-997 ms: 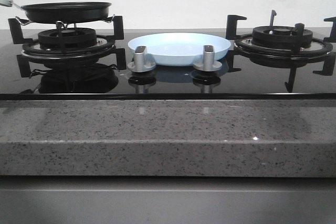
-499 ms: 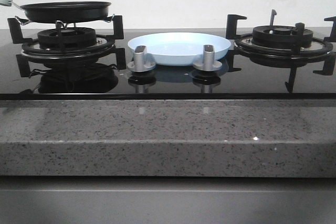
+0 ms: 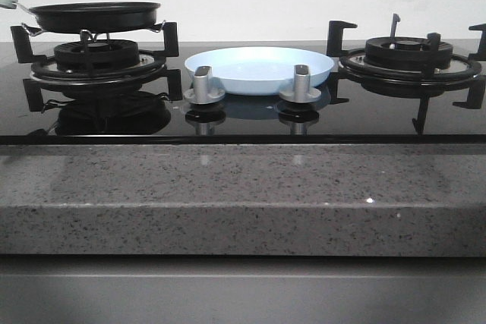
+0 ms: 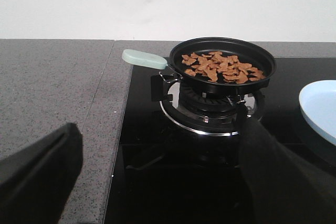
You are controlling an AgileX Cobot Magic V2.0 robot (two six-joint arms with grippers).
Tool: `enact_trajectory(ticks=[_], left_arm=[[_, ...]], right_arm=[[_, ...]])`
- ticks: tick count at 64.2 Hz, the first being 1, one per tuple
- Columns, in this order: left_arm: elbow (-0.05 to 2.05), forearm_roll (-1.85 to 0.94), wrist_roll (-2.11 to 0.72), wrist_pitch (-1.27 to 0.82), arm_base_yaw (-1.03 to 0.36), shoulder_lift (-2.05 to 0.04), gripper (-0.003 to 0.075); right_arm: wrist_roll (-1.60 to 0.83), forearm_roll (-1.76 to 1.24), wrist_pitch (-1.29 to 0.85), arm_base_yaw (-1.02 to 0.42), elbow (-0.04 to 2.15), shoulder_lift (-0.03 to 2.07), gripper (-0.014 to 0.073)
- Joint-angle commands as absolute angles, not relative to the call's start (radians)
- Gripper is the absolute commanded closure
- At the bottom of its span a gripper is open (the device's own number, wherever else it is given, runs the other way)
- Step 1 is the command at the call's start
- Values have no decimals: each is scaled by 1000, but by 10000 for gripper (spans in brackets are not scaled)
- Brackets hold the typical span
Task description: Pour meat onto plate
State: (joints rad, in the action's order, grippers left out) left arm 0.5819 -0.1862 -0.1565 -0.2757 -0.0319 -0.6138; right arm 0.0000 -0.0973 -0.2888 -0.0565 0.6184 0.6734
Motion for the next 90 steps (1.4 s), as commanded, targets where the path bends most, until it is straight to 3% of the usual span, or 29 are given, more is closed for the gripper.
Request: enact_trajectory(ticks=[1,26,43,58,74,90], left_arm=[[619,-200,-151,-192,-29,-619,164],[619,-200,-151,-192,-29,-619,250],[619,-200,-151,-192,-29,-619,321],[619,-200,-151,-188,-29,-619,356],[619,-200,-151,-188,-29,-619,356],[619,-200,-151,-186,-29,-619,356]], right_arm=[[-7,-109,-251,-63,729,768,-6],[-35,-108,-576,-218,1253,1298,-2],[-83,-109,-827,-242,1623,1619,167],[-155,-190,-1017,-242,1913,1855,207],[-157,-190,-1144,-242,2105,2031,207],[-159,-197,-1161,-242,2147,2105,207]])
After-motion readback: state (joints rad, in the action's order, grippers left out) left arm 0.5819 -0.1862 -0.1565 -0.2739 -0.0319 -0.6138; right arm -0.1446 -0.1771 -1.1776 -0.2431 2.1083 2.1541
